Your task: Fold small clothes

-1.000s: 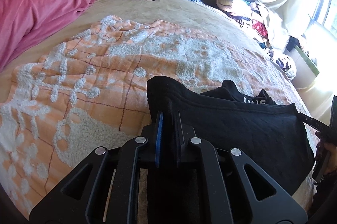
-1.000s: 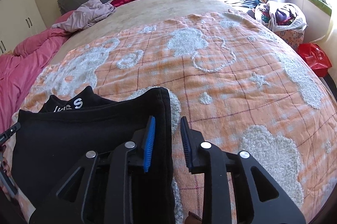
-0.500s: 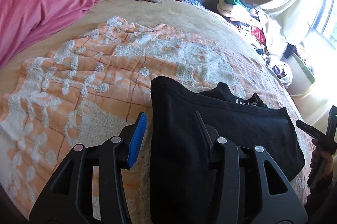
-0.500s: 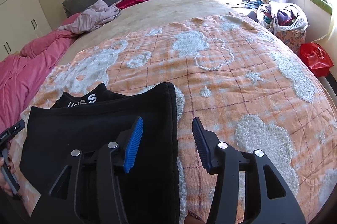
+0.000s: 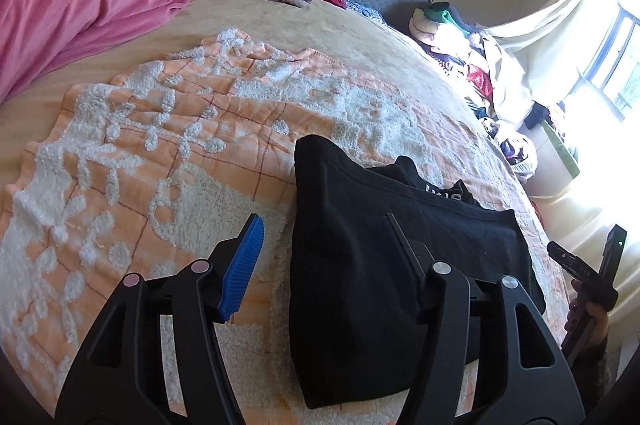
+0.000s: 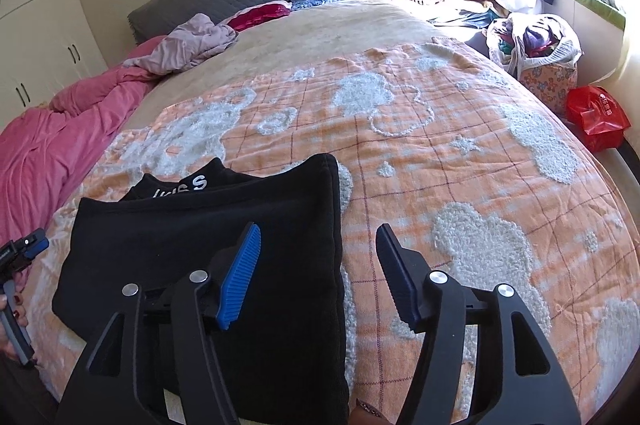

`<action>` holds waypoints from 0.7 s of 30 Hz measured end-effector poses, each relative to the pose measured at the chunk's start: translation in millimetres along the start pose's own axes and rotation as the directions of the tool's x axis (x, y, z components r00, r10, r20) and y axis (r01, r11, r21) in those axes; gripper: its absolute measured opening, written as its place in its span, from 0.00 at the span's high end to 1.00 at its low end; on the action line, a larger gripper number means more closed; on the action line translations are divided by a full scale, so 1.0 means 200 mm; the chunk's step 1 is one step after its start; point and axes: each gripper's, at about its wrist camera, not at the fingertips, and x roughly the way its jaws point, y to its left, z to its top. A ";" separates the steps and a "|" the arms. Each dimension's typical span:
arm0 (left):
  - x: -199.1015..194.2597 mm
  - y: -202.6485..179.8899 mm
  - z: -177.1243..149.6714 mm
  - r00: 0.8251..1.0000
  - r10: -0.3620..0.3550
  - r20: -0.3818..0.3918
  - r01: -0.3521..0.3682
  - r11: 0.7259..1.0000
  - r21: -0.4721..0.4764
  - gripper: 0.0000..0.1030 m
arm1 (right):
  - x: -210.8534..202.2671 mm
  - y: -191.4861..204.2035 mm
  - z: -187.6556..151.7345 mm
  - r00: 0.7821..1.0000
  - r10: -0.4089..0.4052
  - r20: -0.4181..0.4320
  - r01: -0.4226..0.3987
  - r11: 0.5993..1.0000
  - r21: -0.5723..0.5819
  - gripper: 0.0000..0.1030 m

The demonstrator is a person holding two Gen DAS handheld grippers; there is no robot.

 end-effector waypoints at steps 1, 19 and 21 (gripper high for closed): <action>0.00 0.01 -0.01 1.000 -0.005 -0.009 0.005 1.000 -0.008 0.49 | -0.01 0.00 -0.01 1.000 0.001 -0.002 -0.001 1.000 0.001 0.40; 0.14 0.06 -0.25 0.983 -0.100 -0.156 0.081 0.989 -0.120 0.51 | 0.05 -0.07 -0.22 0.988 0.093 -0.120 -0.079 0.990 0.117 0.43; 0.15 0.07 -0.26 0.981 -0.120 -0.155 0.098 0.985 -0.141 0.61 | 0.07 -0.07 -0.22 0.985 0.113 -0.130 -0.096 0.986 0.134 0.53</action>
